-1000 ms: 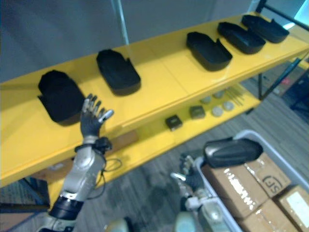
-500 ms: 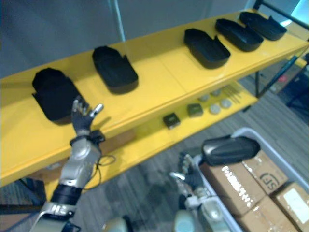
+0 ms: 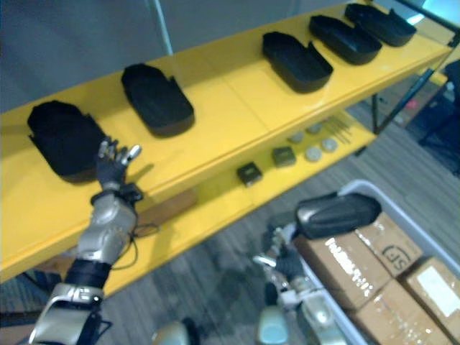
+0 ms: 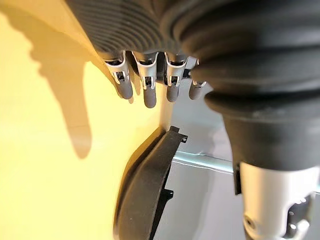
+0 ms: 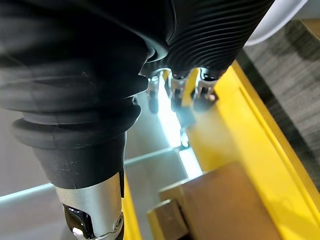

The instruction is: Walk over and take plastic housings, then place them on the shelf

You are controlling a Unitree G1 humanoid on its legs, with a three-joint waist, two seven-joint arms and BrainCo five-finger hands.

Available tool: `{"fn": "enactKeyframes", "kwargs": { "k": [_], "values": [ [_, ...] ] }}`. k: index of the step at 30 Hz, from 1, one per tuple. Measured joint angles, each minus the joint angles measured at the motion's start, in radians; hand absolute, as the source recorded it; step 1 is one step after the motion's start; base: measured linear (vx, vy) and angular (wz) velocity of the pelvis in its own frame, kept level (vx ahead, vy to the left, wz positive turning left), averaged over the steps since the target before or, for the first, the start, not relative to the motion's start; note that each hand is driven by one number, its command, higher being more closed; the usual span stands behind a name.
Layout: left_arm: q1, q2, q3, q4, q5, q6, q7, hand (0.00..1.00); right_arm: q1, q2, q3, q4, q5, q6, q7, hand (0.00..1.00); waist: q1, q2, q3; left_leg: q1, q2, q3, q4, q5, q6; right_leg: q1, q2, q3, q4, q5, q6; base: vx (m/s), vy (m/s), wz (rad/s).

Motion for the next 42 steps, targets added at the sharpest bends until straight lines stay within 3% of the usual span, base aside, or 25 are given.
{"fn": "enactKeyframes", "kwargs": {
  "k": [9,18,26,29,32,35,38,42],
  "values": [
    [-0.012,0.002,0.048,0.016,0.001,0.000,0.043,0.00,0.006,-0.004,0.001,-0.001,0.000,0.000,-0.002,0.00,-0.008,0.011,0.006,0.000,0.002,0.001,0.001,-0.001,0.000,-0.001,0.002,0.001,0.001,0.000,0.000,-0.01,0.028,-0.01],
    [-0.063,0.004,0.071,0.050,0.004,0.000,0.153,0.00,0.012,-0.004,0.002,-0.007,0.000,0.000,-0.004,0.00,-0.022,0.025,0.014,0.000,0.004,0.003,0.002,-0.001,-0.001,-0.003,0.004,0.003,0.002,0.000,0.000,0.00,0.012,0.00],
    [-0.068,0.009,0.105,0.077,0.016,-0.001,0.177,0.00,0.013,-0.005,0.017,-0.010,0.000,0.000,-0.005,0.00,-0.024,0.029,0.016,0.000,0.010,0.003,0.002,-0.002,-0.003,-0.005,0.011,0.005,0.003,-0.001,-0.001,0.00,0.000,0.00],
    [-0.072,0.034,0.106,0.066,0.051,-0.054,0.149,0.00,0.013,-0.004,0.020,-0.010,0.000,0.000,-0.005,0.00,-0.024,0.030,0.017,0.000,0.009,0.002,0.002,-0.002,-0.003,-0.005,0.010,0.002,0.003,-0.001,-0.001,0.00,0.000,0.00],
    [-0.072,0.040,0.107,0.004,0.056,-0.069,0.146,0.00,0.013,-0.004,0.020,-0.010,0.000,0.000,-0.006,0.00,-0.022,0.030,0.017,0.001,0.008,-0.001,0.002,-0.002,-0.003,-0.005,0.009,0.000,0.003,-0.001,-0.001,0.00,0.000,0.02],
    [-0.072,0.045,0.107,-0.193,0.088,-0.092,0.146,0.00,0.012,0.000,0.023,-0.011,-0.003,-0.009,-0.030,0.00,-0.017,0.032,0.017,0.000,0.005,-0.003,0.001,-0.002,-0.003,-0.005,0.006,-0.003,0.003,-0.001,-0.001,0.00,0.000,0.01],
    [-0.072,0.069,0.108,-0.374,0.117,-0.155,0.138,0.00,0.010,0.012,0.018,-0.012,-0.009,-0.052,-0.102,0.00,-0.017,0.040,0.013,0.002,0.001,-0.004,-0.003,-0.001,-0.001,-0.004,0.002,-0.007,0.003,-0.001,0.000,0.00,0.000,0.00],
    [-0.053,0.076,0.135,-0.556,0.136,-0.247,0.131,0.00,0.011,0.030,-0.002,-0.014,-0.047,-0.064,-0.148,0.00,-0.017,0.069,-0.005,0.019,-0.009,-0.003,-0.027,0.007,-0.001,0.007,-0.004,-0.015,0.002,-0.001,0.000,0.00,0.000,0.00]
  ]
}}
